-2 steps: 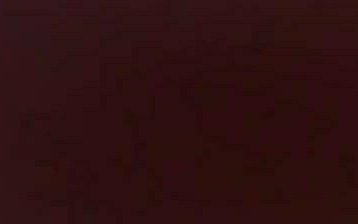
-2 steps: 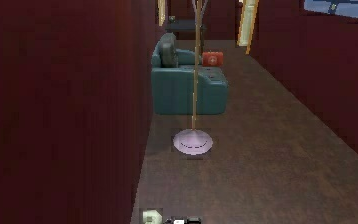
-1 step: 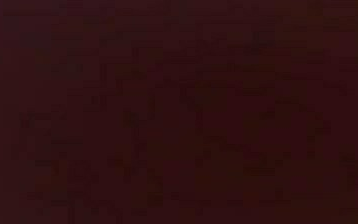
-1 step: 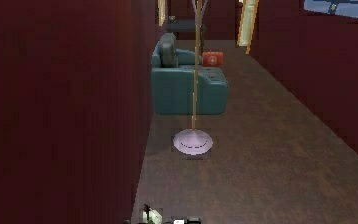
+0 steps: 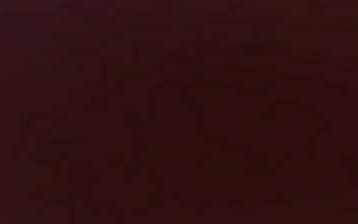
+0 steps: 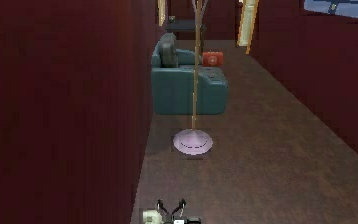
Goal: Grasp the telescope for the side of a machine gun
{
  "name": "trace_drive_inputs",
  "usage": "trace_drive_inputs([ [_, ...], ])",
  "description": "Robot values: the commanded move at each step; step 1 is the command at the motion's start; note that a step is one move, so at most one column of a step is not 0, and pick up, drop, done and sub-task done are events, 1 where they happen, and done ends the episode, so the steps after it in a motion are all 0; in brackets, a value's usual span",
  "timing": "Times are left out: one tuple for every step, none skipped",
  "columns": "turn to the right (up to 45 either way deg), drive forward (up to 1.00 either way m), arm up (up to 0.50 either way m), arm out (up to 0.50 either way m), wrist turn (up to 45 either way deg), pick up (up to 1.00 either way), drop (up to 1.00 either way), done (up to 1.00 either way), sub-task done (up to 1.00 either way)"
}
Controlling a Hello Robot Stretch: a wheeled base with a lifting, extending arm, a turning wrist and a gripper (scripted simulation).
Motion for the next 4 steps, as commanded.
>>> trace_drive_inputs([
  [0.0,0.00,0.00,0.00,3.0,0.00,0.00,0.00,0.00],
  [0.0,0.00,-0.30,0.00,0.0,0.00,0.00,0.00,0.00],
  [0.0,0.00,0.00,0.00,0.0,1.00,0.00,0.00,0.00],
  [0.0,0.00,0.10,0.00,0.0,0.00,0.00,0.00,0.00],
])
